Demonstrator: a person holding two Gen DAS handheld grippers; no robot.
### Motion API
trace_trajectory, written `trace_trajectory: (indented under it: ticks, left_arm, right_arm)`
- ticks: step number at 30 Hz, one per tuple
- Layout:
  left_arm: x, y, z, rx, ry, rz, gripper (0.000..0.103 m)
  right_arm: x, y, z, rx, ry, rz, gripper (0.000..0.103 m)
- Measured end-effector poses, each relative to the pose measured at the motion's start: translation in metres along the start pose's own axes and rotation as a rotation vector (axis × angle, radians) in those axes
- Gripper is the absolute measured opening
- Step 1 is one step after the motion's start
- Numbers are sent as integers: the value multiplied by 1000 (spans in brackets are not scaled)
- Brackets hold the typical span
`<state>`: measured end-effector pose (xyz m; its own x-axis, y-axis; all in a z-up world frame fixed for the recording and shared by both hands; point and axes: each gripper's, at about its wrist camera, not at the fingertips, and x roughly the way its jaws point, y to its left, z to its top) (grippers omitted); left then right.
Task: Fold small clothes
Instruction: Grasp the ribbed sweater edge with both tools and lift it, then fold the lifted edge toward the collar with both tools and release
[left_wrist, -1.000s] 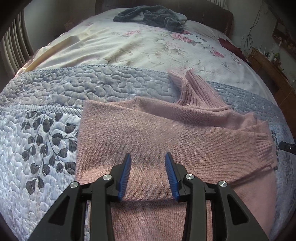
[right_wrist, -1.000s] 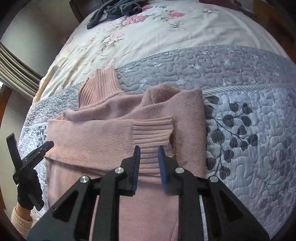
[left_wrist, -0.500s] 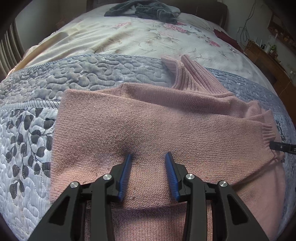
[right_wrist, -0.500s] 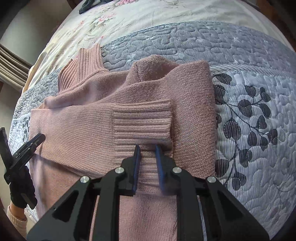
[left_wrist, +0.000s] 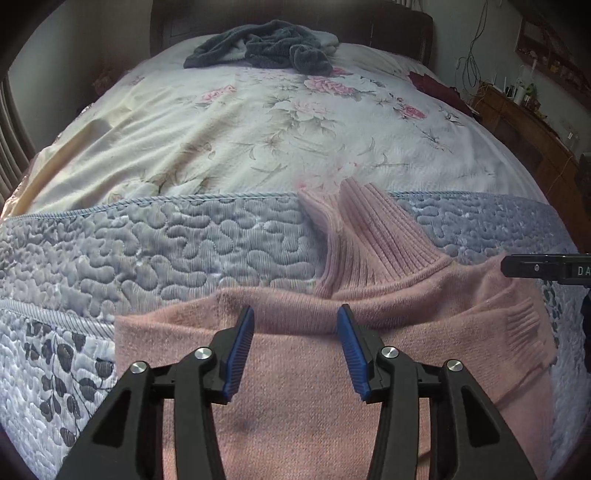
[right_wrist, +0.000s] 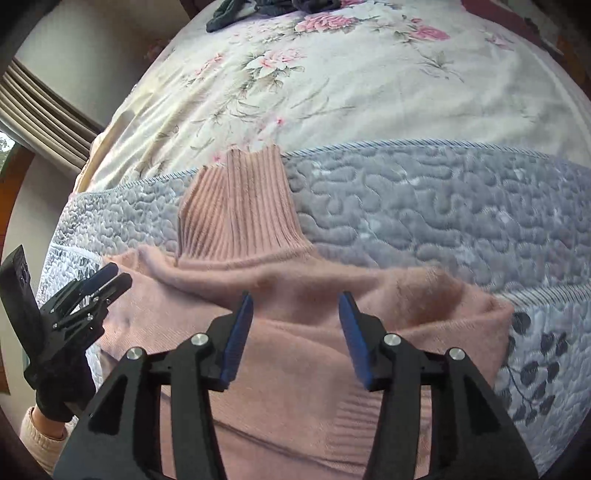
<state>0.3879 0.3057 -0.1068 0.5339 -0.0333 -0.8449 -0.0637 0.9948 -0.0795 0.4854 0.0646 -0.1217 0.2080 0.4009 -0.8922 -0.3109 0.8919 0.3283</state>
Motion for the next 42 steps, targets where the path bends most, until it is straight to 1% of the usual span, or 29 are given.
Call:
trace_trajectory:
  ticks: [3, 5, 7, 8, 11, 13, 15, 16, 17, 18, 19, 20, 23, 26, 30, 32, 37, 42]
  left_arm:
    - [23, 2, 29, -39, 19, -36, 50]
    - [41, 4, 42, -80, 39, -84, 54]
    - [61, 5, 50, -117, 63, -111, 54]
    - [71, 4, 53, -123, 77, -126, 54]
    - [96, -1, 60, -122, 95, -125, 54]
    - [107, -4, 64, -119, 102, -145, 54]
    - [117, -7, 68, -108, 101, -150, 54]
    - [121, -8, 69, -111, 100, -163, 52]
    - [123, -9, 70, -116, 97, -179, 51]
    - [125, -11, 69, -116, 90, -193, 47]
    - [126, -12, 69, -110, 89, -201, 31]
    - [127, -14, 67, -104, 88, -207, 19]
    - [112, -17, 63, -84, 37, -238, 12]
    - [86, -17, 59, -63, -27, -291, 12]
    - [46, -22, 48, 25, -93, -333, 12]
    - [29, -24, 39, 66, -121, -336, 12]
    - [-2, -21, 11, 97, -157, -366, 12]
    - [-24, -24, -29, 145, -164, -388, 13]
  right_arm:
    - [25, 7, 34, 7, 6, 30, 53]
    - [45, 9, 51, 10, 15, 29, 53]
    - [66, 8, 63, 12, 26, 21, 53]
    - [75, 6, 68, 17, 29, 17, 53]
    - [97, -2, 80, 42, 27, 28, 53]
    - [108, -6, 86, 66, 19, 49, 54]
    - [116, -7, 92, 75, 9, 60, 55]
    - [118, -7, 93, 70, 4, 60, 54]
    - [119, -7, 95, 63, 1, 58, 50]
    - [119, -7, 96, 54, -5, 53, 28]
    - [118, -8, 96, 53, -1, 75, 11]
    - [116, -10, 96, 60, 4, 121, 7]
    - [94, -9, 89, 14, -61, 146, 6]
    - [67, -11, 79, 6, -98, 220, 6]
    - [26, -2, 58, -75, -134, 252, 6]
    - [8, 1, 44, -96, -148, 273, 6]
    - [-26, 17, 2, -190, -160, 270, 6]
    - [-40, 21, -47, -245, -141, 263, 7]
